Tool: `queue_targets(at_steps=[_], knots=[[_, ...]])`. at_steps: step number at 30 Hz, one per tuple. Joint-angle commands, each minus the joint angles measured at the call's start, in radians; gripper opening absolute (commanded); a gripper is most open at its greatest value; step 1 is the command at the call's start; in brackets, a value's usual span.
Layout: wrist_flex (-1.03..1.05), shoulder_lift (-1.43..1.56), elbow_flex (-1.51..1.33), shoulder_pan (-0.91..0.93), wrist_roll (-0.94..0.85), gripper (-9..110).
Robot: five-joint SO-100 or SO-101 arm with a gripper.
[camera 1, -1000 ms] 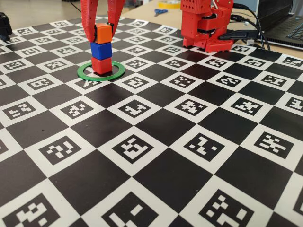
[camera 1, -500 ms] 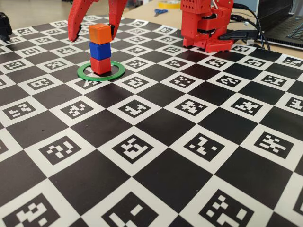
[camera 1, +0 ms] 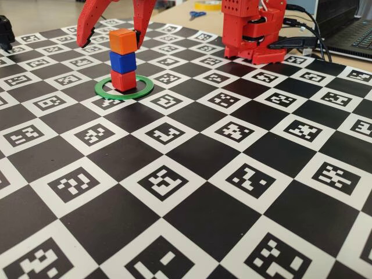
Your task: Grab the red cube then put it in the green circle then put the blue cube on top and finally the orange cube on top
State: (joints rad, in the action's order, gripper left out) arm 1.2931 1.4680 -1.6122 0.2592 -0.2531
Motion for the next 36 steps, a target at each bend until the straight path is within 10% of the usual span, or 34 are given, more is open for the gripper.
queue_targets(at_steps=[1,18,36], knots=[[0.020,0.075,0.006,0.002,0.009,60],[0.155,0.258,0.026,-0.017,0.011,61],[0.281,0.736,-0.192,-0.058,-0.258,16]])
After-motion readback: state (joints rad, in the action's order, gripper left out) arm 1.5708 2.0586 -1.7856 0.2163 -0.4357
